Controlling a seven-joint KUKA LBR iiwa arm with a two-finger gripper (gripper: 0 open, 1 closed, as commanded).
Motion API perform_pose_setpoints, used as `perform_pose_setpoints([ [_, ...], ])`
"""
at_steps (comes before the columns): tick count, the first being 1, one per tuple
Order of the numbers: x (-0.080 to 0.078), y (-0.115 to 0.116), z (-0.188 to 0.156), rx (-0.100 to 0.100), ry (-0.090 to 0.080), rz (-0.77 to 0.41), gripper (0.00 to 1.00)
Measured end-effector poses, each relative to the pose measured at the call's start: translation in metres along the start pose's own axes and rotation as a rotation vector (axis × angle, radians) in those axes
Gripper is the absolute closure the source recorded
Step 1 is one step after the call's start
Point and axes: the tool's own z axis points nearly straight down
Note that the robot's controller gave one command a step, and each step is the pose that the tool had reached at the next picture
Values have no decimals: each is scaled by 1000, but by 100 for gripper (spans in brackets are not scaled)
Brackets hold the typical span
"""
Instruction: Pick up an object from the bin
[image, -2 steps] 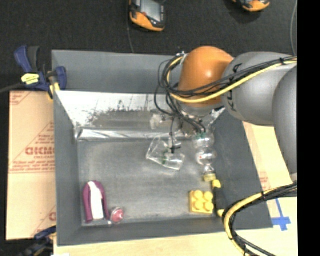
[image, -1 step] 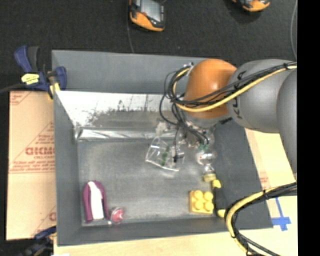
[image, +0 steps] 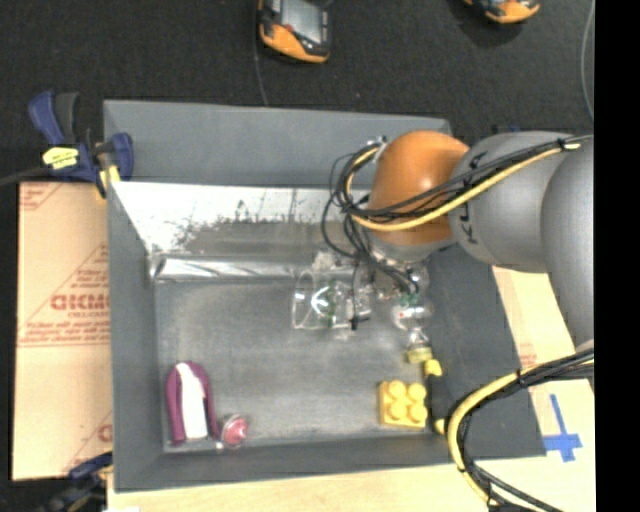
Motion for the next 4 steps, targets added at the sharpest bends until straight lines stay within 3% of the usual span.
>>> perform_pose_setpoints([
  [1,7,3,19,-2,-2,77,0],
  [2,6,-6,17,1,-5,-6,0],
  [3,16,-9,18,-2,-8,166,100],
  [4,16,-9,18,-2,-7,166,100],
])
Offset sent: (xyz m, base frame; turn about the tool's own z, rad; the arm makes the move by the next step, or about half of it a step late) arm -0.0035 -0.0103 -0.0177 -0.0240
